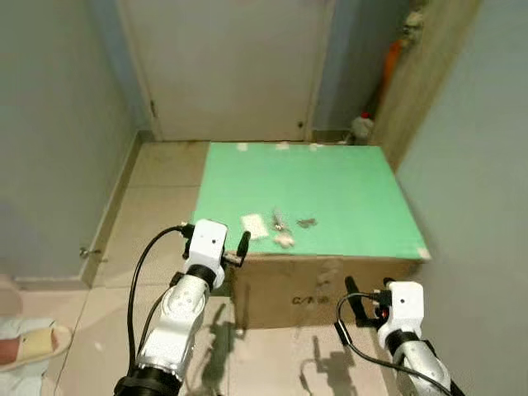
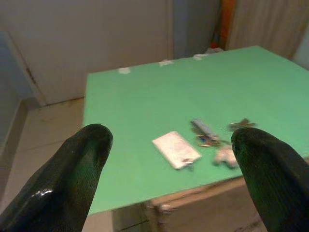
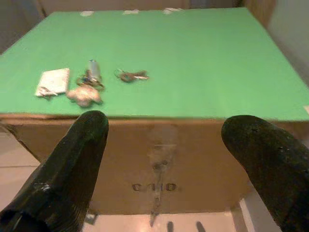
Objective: Hang keys on a hook
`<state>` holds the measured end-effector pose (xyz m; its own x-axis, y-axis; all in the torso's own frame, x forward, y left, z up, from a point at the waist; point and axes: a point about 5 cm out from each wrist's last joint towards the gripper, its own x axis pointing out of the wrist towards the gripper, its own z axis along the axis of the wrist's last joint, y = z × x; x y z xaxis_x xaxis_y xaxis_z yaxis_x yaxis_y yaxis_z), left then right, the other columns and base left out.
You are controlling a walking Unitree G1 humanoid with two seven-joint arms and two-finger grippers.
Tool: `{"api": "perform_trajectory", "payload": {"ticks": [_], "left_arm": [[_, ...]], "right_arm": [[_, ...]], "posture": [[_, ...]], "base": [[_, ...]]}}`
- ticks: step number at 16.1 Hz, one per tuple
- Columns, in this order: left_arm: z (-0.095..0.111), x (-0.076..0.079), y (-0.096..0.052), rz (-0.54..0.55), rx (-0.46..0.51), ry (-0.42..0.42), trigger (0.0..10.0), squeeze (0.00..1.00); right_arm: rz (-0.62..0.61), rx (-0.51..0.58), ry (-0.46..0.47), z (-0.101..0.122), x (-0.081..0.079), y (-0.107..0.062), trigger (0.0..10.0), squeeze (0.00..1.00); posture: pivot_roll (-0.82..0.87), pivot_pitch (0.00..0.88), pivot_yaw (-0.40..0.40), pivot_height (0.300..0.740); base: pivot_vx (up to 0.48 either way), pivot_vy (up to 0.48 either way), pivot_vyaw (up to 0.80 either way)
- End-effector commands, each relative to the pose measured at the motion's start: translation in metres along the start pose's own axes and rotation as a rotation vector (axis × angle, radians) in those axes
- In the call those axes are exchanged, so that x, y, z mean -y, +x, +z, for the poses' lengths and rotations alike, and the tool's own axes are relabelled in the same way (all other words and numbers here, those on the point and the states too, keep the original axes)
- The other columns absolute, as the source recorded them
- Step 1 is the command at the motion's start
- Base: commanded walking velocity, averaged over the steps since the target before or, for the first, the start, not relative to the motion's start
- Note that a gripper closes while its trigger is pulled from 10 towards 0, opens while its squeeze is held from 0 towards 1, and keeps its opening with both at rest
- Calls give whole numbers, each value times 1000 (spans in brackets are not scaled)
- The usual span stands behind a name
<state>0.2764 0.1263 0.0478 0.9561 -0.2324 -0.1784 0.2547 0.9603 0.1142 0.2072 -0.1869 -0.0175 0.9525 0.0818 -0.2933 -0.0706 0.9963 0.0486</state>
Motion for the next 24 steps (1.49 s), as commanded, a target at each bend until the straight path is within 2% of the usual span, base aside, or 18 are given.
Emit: {"api": "perform_trajectory", "payload": {"ticks": [1, 9, 13, 16, 19, 20, 22, 24], "left_arm": [[3, -2, 0, 7, 14, 11, 10000, 0], [0, 0, 0, -7, -14, 10, 10000, 0], [-7, 0, 5, -20, -72, 82, 10000, 0], [-14, -13, 14, 5, -124, 118, 10000, 0], [-20, -9, 18, 0, -155, 137, 10000, 0], [-21, -1, 23, -14, -141, 160, 10000, 0], [-21, 6, 29, 6, -127, 159, 10000, 0], [-22, 13, 31, 42, -124, 123, 10000, 0]], "right_arm": [[7, 11, -10, 2, -1, 3, 10000, 0], [2, -46, -4, -14, 4, 0, 10000, 0], [-1, -70, -2, -21, 5, 0, 10000, 0], [8, -59, -12, -19, 5, 0, 10000, 0], [-2, -35, -26, -14, 13, -3, 10000, 0], [6, -17, -42, -11, 15, -6, 10000, 0], [7, 7, -71, -5, 20, -15, 10000, 0], [-11, 28, -122, 6, 33, -37, 10000, 0]], "posture": [[-71, 16, -16, 740], [-74, 27, -10, 740], [-76, 36, -12, 740], [-93, 42, -16, 740], [-111, 54, -34, 740], [-136, 68, -49, 740], [-174, 90, -65, 740], [-240, 133, -100, 740]], "base": [[465, 0, 0], [467, 0, 0], [0, 0, 0], [0, 0, 0], [0, 0, 0], [0, 0, 0], [0, 0, 0], [0, 0, 0]]}}
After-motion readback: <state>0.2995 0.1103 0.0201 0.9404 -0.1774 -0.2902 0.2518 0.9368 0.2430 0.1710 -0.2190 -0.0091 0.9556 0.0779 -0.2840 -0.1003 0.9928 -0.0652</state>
